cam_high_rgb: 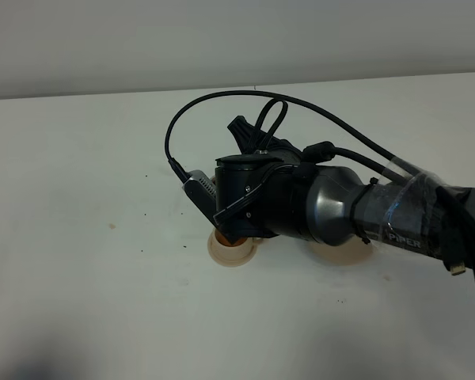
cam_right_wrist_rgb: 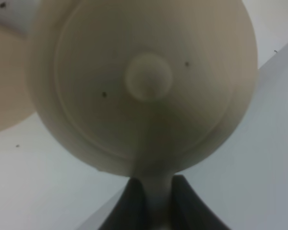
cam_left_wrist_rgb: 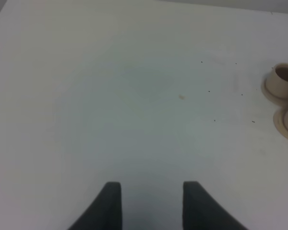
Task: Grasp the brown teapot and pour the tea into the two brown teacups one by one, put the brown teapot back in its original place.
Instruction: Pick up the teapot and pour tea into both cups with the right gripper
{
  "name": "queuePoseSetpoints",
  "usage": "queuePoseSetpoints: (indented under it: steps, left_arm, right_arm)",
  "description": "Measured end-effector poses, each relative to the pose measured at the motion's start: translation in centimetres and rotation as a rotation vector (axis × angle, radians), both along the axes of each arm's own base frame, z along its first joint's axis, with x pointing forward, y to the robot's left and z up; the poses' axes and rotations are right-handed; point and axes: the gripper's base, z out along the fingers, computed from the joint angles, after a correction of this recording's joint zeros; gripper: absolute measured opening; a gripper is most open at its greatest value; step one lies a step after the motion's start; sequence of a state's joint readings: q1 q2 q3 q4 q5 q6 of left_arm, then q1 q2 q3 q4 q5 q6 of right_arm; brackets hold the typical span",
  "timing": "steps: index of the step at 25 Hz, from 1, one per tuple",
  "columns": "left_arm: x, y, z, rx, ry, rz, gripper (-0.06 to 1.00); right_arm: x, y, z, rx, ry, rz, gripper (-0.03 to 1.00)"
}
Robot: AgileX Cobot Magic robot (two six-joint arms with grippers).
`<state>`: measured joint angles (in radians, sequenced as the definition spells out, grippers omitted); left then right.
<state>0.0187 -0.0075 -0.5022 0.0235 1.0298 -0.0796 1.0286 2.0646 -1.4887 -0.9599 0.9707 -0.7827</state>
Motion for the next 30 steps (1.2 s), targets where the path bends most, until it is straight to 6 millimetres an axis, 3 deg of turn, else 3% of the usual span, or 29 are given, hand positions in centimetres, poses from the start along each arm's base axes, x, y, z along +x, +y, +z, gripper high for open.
queuePoseSetpoints:
  steps: [30]
  left_arm:
    - [0.0, 0.0, 0.0, 0.0, 0.0, 0.0, 0.32]
  right_arm:
    - [-0.11, 0.74, 0.24, -0.044, -0.031, 0.115, 0.11]
